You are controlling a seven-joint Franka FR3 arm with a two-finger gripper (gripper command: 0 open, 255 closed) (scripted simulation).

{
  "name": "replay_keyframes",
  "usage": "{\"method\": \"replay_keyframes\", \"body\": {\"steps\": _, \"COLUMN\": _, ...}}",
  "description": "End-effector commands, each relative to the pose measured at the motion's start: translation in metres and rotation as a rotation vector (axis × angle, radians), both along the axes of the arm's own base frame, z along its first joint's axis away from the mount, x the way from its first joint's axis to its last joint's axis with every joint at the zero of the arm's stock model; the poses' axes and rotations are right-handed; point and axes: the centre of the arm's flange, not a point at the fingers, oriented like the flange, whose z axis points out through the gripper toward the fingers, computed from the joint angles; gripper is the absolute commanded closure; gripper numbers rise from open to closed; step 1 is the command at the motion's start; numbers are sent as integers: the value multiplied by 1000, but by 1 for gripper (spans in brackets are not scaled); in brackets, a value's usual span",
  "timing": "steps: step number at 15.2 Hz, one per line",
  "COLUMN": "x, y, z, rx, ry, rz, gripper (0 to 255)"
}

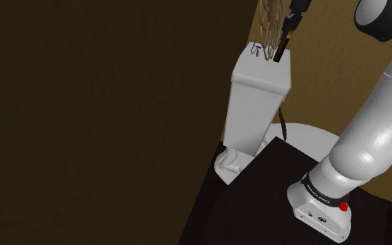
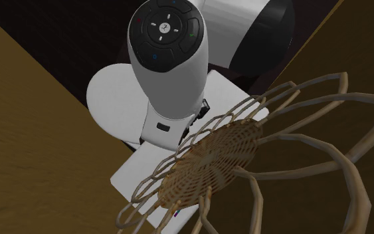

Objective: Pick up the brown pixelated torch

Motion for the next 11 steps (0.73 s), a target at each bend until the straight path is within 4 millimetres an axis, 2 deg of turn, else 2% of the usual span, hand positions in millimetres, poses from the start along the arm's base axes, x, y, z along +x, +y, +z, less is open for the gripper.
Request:
{"method": "replay_keyframes", "body": {"steps": 1, "x": 0, "y": 0, "z": 0, "rx": 0, "ry": 1, "rz": 0, "gripper": 255}}
{"method": "replay_keyframes", "body": {"steps": 2, "x": 0, "y": 0, "z": -1, "rx": 0, "ry": 1, "rz": 0, "gripper": 255}}
{"method": "replay_keyframes", "body": {"steps": 11, "x": 0, "y": 0, "z": 47, "rx": 0, "ry": 1, "rz": 0, "gripper": 255}}
